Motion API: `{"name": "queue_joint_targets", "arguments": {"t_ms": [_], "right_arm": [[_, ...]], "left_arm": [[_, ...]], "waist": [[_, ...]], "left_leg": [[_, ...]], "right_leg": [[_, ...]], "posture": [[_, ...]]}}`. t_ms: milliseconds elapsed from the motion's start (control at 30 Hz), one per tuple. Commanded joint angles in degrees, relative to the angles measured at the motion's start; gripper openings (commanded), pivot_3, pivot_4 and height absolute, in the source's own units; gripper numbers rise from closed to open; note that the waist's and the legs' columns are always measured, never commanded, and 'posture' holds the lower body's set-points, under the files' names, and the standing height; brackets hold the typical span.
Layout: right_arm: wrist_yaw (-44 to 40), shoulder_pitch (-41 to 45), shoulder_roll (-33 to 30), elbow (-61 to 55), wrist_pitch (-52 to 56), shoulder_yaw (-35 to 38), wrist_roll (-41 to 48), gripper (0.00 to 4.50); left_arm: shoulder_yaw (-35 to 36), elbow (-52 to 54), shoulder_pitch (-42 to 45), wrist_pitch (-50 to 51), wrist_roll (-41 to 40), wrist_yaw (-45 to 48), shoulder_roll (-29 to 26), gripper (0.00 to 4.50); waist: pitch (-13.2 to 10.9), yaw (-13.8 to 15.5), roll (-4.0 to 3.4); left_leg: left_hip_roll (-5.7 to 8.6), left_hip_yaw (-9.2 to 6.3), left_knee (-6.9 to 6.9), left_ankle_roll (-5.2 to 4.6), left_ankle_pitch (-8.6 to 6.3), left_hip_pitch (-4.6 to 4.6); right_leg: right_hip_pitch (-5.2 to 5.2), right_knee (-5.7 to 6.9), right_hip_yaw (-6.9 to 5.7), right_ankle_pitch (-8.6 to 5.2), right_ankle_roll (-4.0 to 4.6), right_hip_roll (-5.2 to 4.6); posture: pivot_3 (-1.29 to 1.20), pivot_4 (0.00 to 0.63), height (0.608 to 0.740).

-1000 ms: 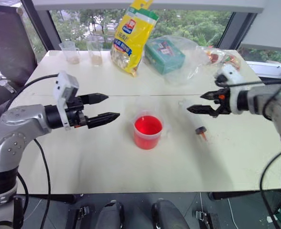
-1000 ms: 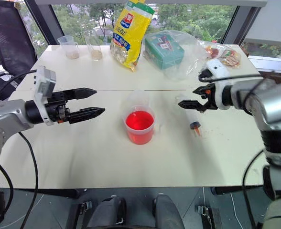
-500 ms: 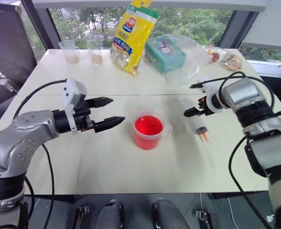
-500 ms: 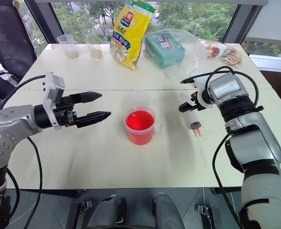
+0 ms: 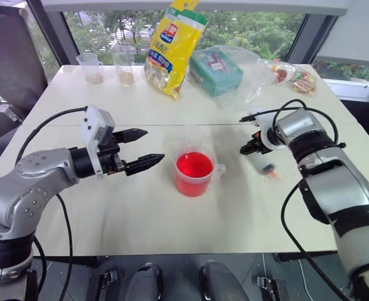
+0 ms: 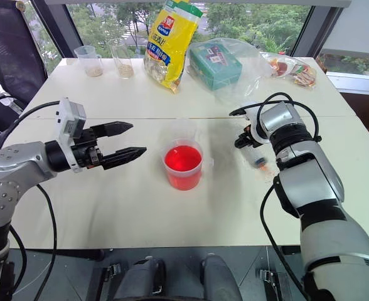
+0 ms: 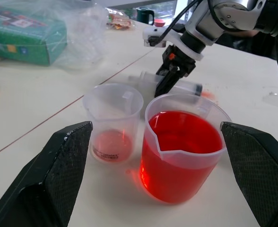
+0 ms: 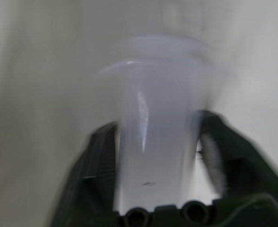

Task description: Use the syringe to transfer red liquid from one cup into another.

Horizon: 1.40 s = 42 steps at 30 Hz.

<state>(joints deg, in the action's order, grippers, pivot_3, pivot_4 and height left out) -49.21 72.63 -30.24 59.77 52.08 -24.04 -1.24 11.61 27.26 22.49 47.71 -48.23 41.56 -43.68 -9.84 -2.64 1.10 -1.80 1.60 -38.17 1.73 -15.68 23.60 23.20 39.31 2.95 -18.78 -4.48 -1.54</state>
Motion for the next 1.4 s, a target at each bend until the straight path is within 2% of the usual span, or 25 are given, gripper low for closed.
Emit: {"name": "queue_joint_targets", "arguments": {"t_ms": [33, 133, 267, 300, 433, 567, 733, 900, 1133, 1400], "right_arm": [[-0.89, 0.68, 0.89, 0.71, 0.2, 1.25, -1.47, 1.33], [-1.3, 0.93, 0.85, -0.53, 2.02, 2.27, -1.8, 1.33], [0.71, 0.51, -1.47, -8.43, 2.39, 6.98, -0.68, 1.33], [1.29, -0.51, -2.09, -12.41, 1.14, 9.12, 0.32, 1.33], [3.56, -10.79, -3.81, -40.89, -6.05, 22.83, 7.84, 1.33], [7.1, -20.15, 1.21, -63.97, -12.96, 35.68, 18.02, 1.33], [9.08, -27.05, 7.2, -82.39, -8.5, 42.33, 34.19, 1.33], [10.87, -33.62, 11.41, -88.36, -12.05, 37.47, 37.37, 1.33], [10.8, -41.64, 16.41, -83.31, -25.5, 26.01, 29.45, 1.33], [10.45, -47.61, 16.92, -79.28, -33.52, 20.8, 25.41, 1.33]], "left_arm": [[1.33, 1.11, 0.97, -1.71, -0.31, 0.04, -0.07, 4.5], [1.13, 0.43, 1.49, -2.07, -0.16, 0.35, -0.24, 4.5], [1.16, -0.95, 2.86, -2.22, -0.09, 0.99, -0.62, 4.5], [1.23, -1.29, 3.25, -2.25, -0.09, 1.13, -0.66, 4.5], [1.47, -3.57, 6.27, -1.75, -0.72, 1.68, -0.66, 4.5], [0.31, -5.97, 9.0, -1.78, -0.06, 3.46, -0.93, 4.5], [-2.05, -10.35, 13.01, -2.59, 1.38, 6.66, -0.75, 4.5], [-4.07, -14.5, 17.78, -3.05, 2.46, 9.17, 0.27, 4.5], [-6.68, -16.05, 22.21, -2.63, 3.26, 10.57, 2.76, 4.5], [-7.11, -17.16, 26.19, -1.49, 2.32, 10.77, 5.13, 4.5]], "waist": [[0.0, 0.05, 0.0], [0.0, 0.05, 0.0], [-0.01, 0.06, -0.02], [-0.01, 0.1, -0.02], [-0.01, 0.33, -0.02], [-0.01, 0.37, -0.02], [-0.01, 0.32, -0.02], [-0.01, 0.17, -0.02], [-0.01, 0.17, -0.02], [-0.01, 0.27, -0.02]], "left_leg": [[0.0, 0.0, 0.0, 0.0, 0.0, -0.02], [0.0, 0.0, 0.0, 0.0, 0.0, -0.04], [0.0, 0.0, 0.03, 0.0, 0.0, -0.03], [0.01, 0.01, 0.03, 0.0, 0.0, -0.02], [0.0, -0.04, 0.05, 0.01, 0.0, 0.08], [0.0, -0.09, 0.07, 0.01, 0.0, 0.15], [0.0, -0.12, 0.03, 0.03, 0.01, 0.11], [0.01, -0.1, 0.02, 0.03, 0.01, -0.1], [0.01, -0.07, 0.02, 0.03, 0.02, -0.11], [0.01, -0.07, -0.01, 0.05, 0.03, -0.1]], "right_leg": [[-0.02, 0.0, 0.0, 0.0, 0.0, 0.0], [-0.04, 0.01, 0.0, 0.0, 0.0, -0.01], [0.0, 0.02, 0.0, 0.0, 0.0, -0.01], [0.02, 0.02, 0.0, 0.0, 0.0, -0.01], [0.06, -0.02, -0.05, 0.0, -0.01, 0.0], [0.08, -0.07, -0.08, 0.0, -0.01, 0.01], [0.01, -0.01, -0.1, 0.0, -0.02, 0.0], [-0.15, 0.06, -0.08, 0.0, -0.01, 0.0], [-0.13, 0.08, -0.05, 0.0, -0.02, 0.07], [-0.14, 0.07, -0.05, 0.0, -0.02, 0.06]], "posture": [[0.0, 0.15, 0.74], [0.0, 0.15, 0.74], [0.0, 0.15, 0.74], [0.0, 0.15, 0.74], [0.0, 0.15, 0.74], [0.0, 0.15, 0.74], [0.0, 0.15, 0.74], [0.0, 0.15, 0.74], [0.0, 0.15, 0.74], [0.0, 0.15, 0.74]]}}
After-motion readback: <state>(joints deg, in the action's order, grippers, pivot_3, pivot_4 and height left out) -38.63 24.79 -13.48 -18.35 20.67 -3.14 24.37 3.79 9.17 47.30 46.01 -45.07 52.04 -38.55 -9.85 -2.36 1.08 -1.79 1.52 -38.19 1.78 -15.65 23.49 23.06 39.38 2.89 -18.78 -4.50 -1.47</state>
